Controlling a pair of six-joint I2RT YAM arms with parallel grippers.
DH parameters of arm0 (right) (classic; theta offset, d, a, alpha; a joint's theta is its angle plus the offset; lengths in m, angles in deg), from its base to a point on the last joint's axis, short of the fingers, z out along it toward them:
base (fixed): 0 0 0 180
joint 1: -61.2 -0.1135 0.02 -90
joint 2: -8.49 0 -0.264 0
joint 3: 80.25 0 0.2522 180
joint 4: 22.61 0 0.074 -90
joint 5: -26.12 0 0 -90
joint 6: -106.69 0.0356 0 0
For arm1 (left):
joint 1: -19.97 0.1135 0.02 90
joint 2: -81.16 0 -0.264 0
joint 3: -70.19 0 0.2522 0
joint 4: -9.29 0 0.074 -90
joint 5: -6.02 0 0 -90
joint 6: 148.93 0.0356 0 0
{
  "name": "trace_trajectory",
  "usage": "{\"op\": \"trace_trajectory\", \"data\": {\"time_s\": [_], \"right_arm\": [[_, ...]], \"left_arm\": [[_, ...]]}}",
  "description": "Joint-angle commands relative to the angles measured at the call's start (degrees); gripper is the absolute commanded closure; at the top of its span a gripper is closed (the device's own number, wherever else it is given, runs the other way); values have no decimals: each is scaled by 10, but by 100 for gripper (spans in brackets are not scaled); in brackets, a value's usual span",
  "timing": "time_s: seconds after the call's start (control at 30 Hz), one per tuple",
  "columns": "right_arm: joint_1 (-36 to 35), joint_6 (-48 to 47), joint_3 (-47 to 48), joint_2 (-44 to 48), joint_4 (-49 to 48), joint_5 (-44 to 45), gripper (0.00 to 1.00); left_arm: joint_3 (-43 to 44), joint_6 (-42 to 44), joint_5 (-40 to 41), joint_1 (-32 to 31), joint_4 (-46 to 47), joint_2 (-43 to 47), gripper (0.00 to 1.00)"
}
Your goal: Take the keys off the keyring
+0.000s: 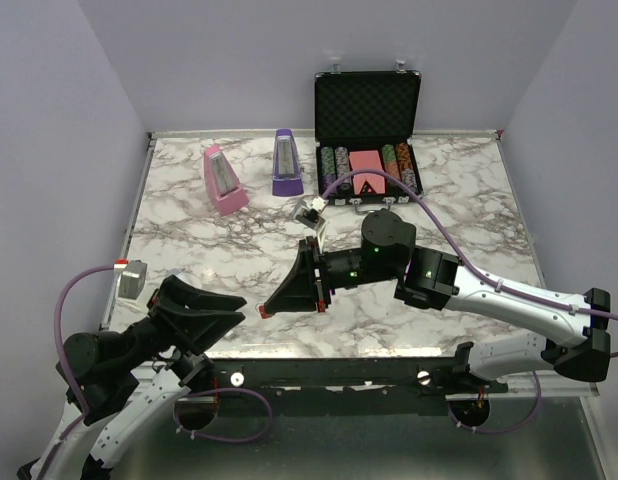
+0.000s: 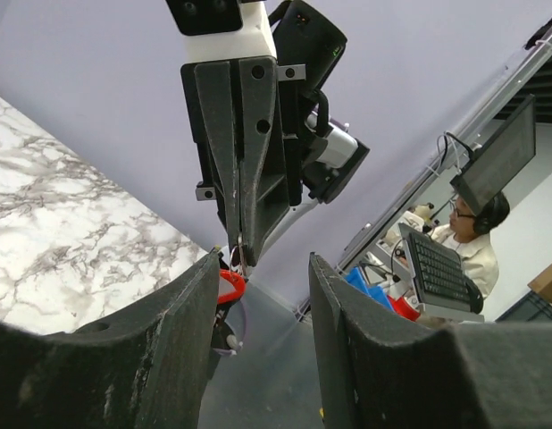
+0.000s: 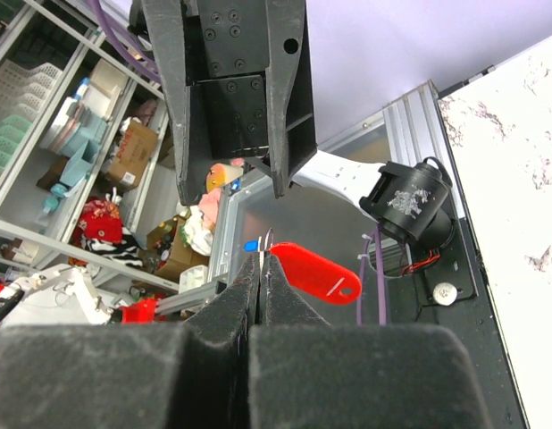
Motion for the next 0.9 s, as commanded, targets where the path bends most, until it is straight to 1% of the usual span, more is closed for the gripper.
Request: {"op": "trace_trajectory", "data": {"time_s": [0.0, 0.17, 0.3, 0.43, 0.73, 0.87], "right_arm": [[-2, -6, 7, 6, -35, -3, 99], [-1, -5, 8, 6, -39, 2, 99], [-1, -3, 8, 5, -38, 12, 99], [-1, 0, 8, 3, -39, 14, 99], [-1, 3, 11, -3, -45, 17, 99], [-1, 3, 11, -5, -46, 20, 99]], "left_arm": [[-4, -7, -30, 1, 29, -11, 48], [-8, -4, -44, 1, 39, -23, 48], [11, 11, -51, 1, 21, -41, 49], [13, 14, -52, 1, 16, -46, 50], [3, 9, -63, 1, 23, -44, 58], [4, 8, -71, 1, 23, -51, 59]]}}
